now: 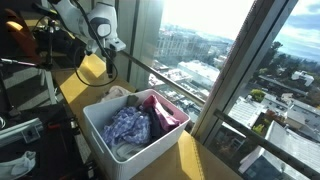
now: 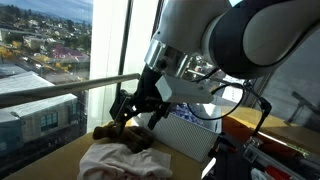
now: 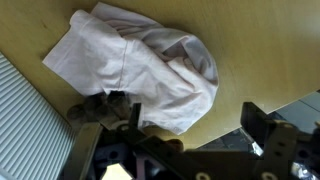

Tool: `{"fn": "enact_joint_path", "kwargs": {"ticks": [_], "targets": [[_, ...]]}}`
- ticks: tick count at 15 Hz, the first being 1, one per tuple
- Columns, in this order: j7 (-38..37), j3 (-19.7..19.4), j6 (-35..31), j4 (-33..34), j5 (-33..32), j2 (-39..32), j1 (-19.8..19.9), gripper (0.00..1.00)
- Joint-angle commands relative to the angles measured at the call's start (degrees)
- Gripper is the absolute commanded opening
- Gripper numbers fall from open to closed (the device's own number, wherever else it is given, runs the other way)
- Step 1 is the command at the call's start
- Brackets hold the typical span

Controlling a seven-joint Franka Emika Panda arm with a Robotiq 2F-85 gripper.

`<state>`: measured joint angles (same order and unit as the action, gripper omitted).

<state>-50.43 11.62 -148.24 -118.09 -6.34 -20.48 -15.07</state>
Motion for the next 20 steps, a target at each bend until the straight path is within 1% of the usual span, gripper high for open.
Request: {"fn": "enact_joint_path", "kwargs": {"ticks": [1, 6, 10, 12, 15, 16, 17, 20], "targets": [[-0.30, -3.13, -0.17, 6.43, -0.16, -8.50, -4.83, 1.00], [-0.57, -6.93, 0.13, 9.69, -0.52, -14.79, -9.45, 1.00], [-0.44, -9.84, 0.01, 10.07, -1.13, -17.84, -11.44, 1.00], [-1.22, -11.92, 0.04, 10.66, -2.36, -19.82, -12.98, 1.00], [-1.78, -13.61, 0.53, 12.26, -3.57, -23.42, -15.22, 1.00], [-1.69, -13.71, 0.69, 12.72, -3.51, -24.44, -15.73, 0.93], [-1.49, -13.62, 0.81, 13.13, -3.29, -25.26, -16.04, 0.74], [-0.89, -13.52, 1.33, 13.90, -2.80, -25.74, -16.53, 0.52]]}}
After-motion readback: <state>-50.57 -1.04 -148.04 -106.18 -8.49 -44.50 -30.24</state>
